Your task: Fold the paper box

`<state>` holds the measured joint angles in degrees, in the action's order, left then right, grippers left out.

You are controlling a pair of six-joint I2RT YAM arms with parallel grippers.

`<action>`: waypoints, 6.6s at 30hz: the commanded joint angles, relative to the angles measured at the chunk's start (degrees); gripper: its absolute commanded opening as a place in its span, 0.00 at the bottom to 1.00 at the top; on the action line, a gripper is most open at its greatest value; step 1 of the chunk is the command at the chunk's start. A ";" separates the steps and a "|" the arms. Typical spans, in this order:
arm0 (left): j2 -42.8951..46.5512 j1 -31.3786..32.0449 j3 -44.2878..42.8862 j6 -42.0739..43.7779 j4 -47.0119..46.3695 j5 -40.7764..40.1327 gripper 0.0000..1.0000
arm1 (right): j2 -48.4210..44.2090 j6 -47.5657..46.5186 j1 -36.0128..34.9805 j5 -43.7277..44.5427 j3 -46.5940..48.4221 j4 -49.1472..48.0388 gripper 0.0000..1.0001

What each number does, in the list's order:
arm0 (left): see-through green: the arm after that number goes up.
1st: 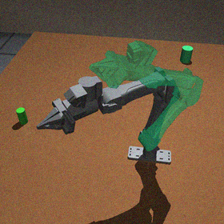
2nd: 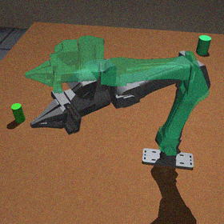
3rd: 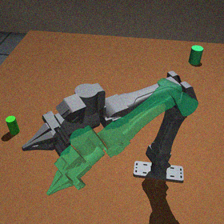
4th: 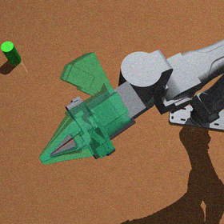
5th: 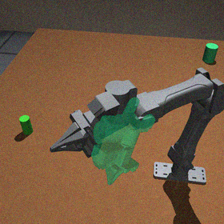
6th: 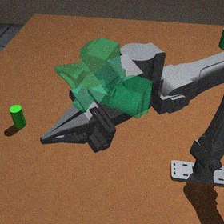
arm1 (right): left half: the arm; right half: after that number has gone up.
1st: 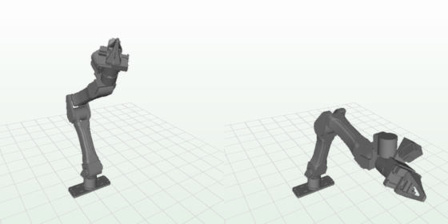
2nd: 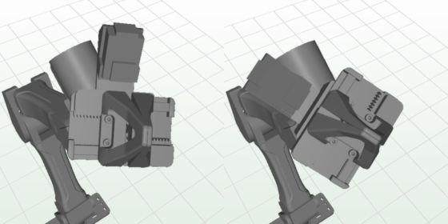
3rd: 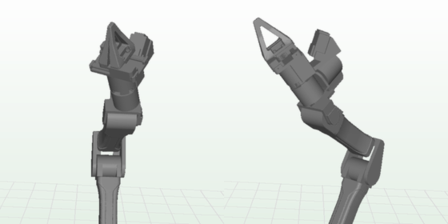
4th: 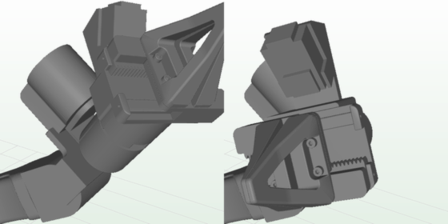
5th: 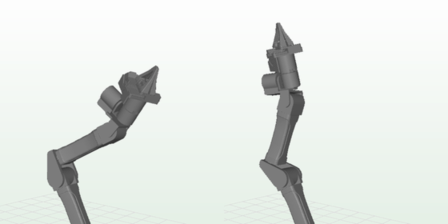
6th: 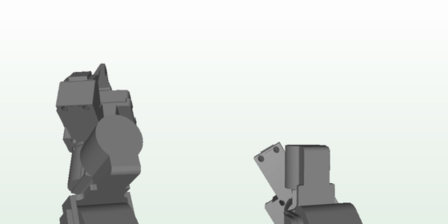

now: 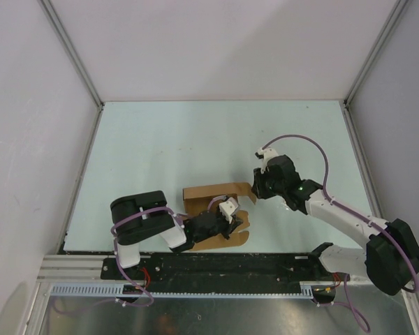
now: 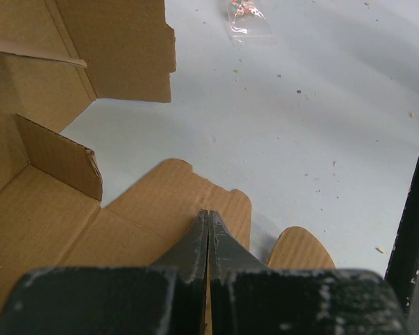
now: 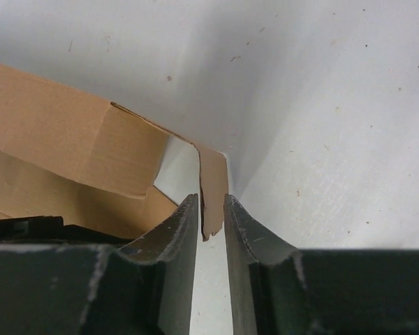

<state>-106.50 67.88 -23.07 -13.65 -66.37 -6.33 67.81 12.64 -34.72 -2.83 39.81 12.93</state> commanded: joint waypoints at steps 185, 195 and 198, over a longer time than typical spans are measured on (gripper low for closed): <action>44.62 -11.19 8.48 1.34 33.67 -10.28 0.14 | -10.77 -0.77 -5.88 -5.70 -12.64 -8.26 0.52; 44.54 -11.19 8.30 1.61 33.76 -9.93 0.14 | -6.64 -2.88 -10.89 -1.39 -15.82 -20.13 0.60; 44.97 -11.19 8.30 1.61 33.67 -9.93 0.14 | -4.97 -3.24 -11.07 0.89 -15.82 -23.73 0.61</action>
<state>-62.57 56.97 -15.35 -12.47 -32.38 -17.19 61.30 11.38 -45.19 -5.39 24.14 -2.09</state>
